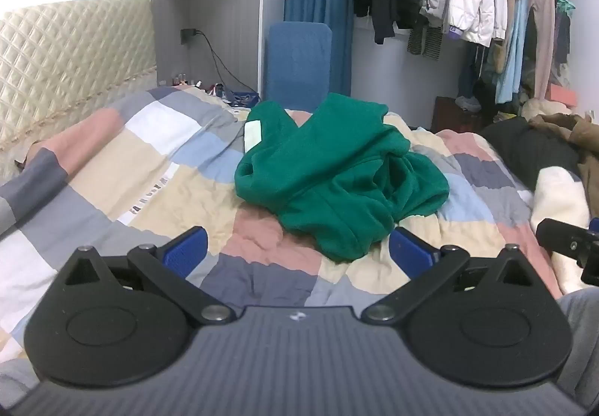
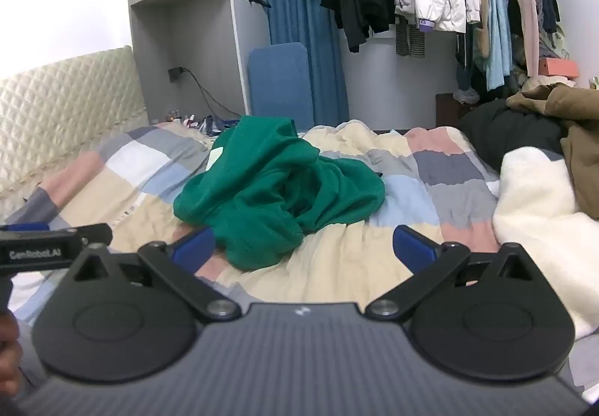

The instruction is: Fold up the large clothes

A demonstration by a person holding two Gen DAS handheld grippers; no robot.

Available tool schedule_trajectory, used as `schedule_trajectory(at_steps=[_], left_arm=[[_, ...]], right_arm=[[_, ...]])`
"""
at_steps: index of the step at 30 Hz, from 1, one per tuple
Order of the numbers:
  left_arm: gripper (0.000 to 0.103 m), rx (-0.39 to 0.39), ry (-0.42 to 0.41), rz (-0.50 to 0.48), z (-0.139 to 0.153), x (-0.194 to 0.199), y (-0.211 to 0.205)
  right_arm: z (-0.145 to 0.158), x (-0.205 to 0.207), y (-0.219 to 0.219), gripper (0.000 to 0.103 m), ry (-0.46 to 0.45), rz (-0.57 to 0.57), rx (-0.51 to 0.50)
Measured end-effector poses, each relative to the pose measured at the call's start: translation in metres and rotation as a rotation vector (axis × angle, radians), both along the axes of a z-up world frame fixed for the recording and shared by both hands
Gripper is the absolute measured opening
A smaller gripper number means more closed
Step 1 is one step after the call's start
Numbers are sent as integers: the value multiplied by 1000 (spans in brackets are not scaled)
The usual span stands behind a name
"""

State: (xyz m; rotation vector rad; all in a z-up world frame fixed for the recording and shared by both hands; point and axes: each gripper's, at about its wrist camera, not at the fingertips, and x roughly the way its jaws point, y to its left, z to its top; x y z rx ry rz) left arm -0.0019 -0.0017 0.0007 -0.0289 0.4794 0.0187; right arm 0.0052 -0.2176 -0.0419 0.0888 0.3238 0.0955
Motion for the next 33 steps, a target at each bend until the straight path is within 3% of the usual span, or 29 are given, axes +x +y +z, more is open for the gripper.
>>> schedule_trajectory(at_steps=[11,33], left_arm=[[103,-11,32,-16,-4,15,-5],[103,-3,17,-9,-4,29,-8]], right_arm=[[-10,8,0,103,0,-9,3],[-3,26,1,103,10,6,2]])
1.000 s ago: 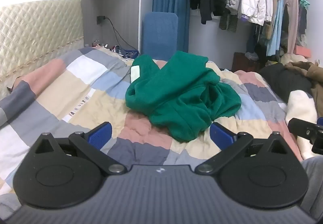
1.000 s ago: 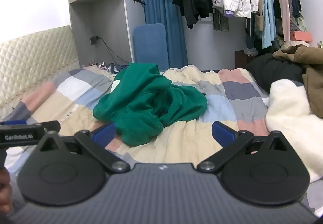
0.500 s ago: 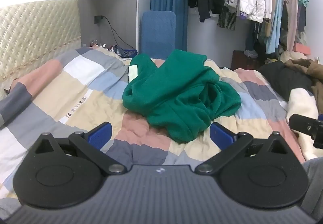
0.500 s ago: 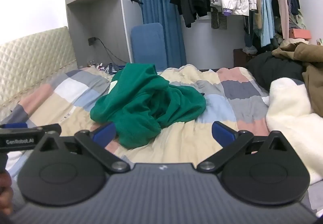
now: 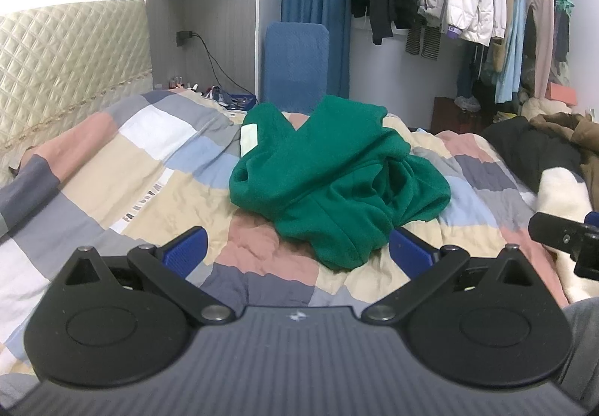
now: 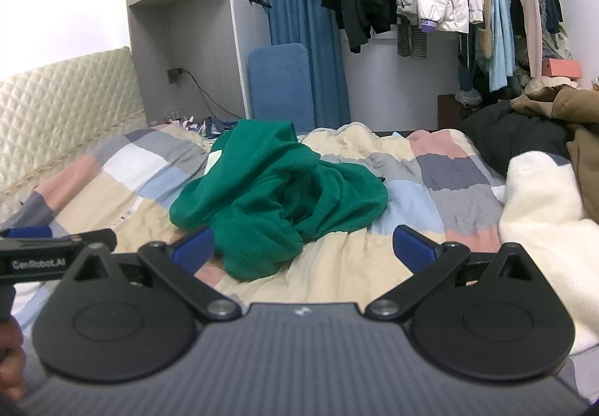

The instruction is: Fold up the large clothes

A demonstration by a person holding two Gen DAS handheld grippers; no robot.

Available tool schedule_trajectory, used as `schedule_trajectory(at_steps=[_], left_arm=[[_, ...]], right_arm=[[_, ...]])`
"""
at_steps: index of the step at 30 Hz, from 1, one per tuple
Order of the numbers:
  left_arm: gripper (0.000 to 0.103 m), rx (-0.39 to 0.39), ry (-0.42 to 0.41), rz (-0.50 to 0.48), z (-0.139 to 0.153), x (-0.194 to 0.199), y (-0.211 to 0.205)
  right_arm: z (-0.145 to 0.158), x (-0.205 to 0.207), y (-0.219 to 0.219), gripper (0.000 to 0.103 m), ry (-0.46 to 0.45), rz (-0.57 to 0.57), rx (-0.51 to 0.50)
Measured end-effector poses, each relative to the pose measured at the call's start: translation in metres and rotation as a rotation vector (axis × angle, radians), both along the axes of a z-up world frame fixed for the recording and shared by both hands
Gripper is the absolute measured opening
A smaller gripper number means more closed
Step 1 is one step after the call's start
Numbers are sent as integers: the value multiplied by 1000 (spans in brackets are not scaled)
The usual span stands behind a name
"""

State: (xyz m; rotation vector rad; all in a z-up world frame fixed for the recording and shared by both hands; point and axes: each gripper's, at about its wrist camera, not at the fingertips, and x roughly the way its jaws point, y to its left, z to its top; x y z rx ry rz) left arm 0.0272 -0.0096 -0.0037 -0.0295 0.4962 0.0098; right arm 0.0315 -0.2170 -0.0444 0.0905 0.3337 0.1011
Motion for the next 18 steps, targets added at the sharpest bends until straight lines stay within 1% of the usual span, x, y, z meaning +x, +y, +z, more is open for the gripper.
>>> schedule_trajectory(at_steps=[18], left_arm=[[103,-3,-15,-1,1,2,-2]], right_arm=[[-2,5,-4,103,25,-6,29]])
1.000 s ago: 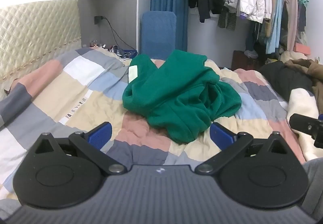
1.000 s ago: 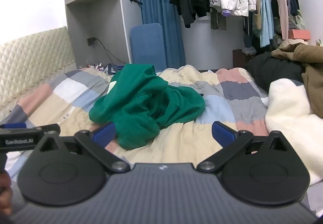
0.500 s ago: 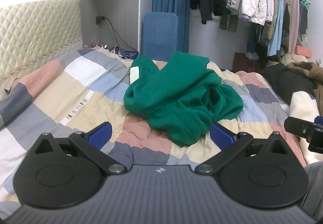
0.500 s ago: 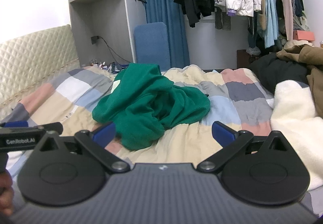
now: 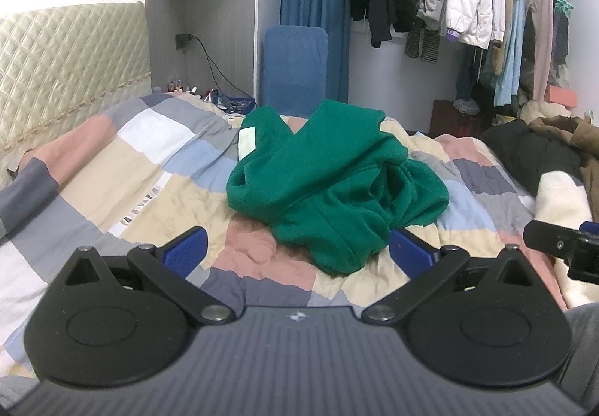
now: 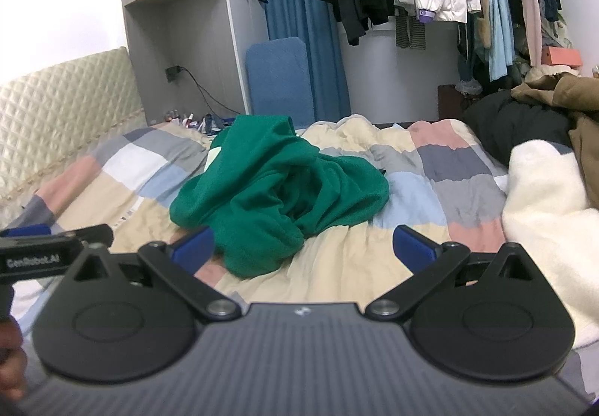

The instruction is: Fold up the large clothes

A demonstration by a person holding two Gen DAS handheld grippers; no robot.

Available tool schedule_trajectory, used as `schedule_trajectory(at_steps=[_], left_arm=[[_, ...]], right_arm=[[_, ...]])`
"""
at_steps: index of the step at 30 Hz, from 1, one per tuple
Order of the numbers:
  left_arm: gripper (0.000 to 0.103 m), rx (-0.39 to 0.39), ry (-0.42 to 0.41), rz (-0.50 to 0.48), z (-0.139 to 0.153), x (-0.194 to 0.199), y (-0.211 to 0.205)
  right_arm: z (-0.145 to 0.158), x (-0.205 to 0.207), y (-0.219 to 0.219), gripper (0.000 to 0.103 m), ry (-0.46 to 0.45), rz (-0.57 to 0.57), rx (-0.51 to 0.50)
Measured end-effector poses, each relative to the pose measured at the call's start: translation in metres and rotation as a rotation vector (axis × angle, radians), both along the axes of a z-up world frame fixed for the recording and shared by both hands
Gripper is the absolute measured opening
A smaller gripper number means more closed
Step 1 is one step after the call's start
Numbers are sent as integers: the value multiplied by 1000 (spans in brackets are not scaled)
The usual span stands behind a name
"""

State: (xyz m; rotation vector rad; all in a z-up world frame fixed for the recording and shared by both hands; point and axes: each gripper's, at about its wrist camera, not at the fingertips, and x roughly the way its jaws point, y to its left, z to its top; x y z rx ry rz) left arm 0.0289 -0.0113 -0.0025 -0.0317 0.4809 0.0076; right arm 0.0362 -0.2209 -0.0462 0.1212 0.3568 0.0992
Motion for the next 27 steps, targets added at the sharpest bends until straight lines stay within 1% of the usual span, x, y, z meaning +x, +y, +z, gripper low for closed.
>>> schedule_trajectory(at_steps=[6,10,14,17,24,27], left_arm=[[103,-11,0,3,2,-1,2],[103,-1,-8,9,4,-4,4],[103,-24,0,2,5,-5,7],[103,-12,2,12,5,-5,8],[103,-17,5,10,6,-4,11],[103,-22,7,11,5,0,12]], right_arm=[[1,1,2,103,-1,14,2],[3,1,1,103,-8,35,14],[4,2,2,103,-4,42,22],[4,3,3,103,-2,53,30],[1,6,2,103,13,56,39],[-1,10,1,103,12,56,59]])
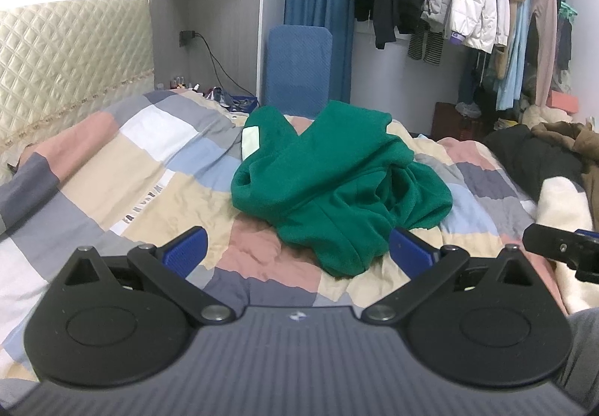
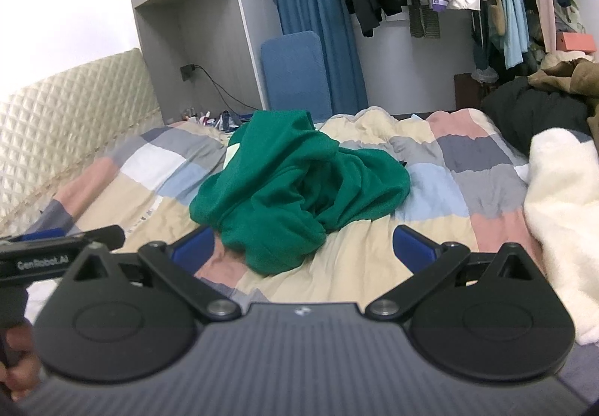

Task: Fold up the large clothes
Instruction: 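Reach both grippers into the green hoodie and close on the fabric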

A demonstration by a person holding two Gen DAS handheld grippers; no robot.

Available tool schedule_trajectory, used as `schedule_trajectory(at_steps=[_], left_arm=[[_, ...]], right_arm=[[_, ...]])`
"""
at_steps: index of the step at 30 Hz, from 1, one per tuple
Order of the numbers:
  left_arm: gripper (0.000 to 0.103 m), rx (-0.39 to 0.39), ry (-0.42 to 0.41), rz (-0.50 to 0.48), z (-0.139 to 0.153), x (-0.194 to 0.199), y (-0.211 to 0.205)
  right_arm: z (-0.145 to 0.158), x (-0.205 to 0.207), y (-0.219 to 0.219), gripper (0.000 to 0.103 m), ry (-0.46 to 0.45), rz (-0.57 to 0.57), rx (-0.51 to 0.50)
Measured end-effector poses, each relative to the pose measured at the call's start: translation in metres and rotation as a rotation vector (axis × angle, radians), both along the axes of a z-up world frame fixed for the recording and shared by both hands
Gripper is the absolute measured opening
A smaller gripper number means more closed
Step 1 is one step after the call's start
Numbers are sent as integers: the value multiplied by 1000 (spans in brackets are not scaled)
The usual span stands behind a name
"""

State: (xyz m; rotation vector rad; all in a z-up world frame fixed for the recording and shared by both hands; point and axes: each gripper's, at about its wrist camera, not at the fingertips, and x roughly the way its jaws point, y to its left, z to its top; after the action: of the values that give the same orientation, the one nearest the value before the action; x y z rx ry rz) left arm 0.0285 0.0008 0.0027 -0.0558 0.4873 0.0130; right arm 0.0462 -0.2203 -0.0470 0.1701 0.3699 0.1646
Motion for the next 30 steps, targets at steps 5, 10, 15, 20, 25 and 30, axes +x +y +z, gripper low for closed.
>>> schedule_trajectory(at_steps=[5,10,15,20,25,30], left_arm=[[103,9,6,3,-2,17,4],[103,46,-7,32,-2,44,11],[103,26,-6,21,-2,82,21],[103,-12,15,21,-9,138,39],[103,-74,32,53,-24,203,66],[103,-143,86,95,-64,264,99]], right_arm=[[-4,15,0,103,16,-7,11],[-1,44,1,103,35,27,65],[4,82,10,103,43,58,71],[5,125,19,102,75,97,103],[1,177,25,102,102,106,143],[-11,230,26,102,128,90,199]])
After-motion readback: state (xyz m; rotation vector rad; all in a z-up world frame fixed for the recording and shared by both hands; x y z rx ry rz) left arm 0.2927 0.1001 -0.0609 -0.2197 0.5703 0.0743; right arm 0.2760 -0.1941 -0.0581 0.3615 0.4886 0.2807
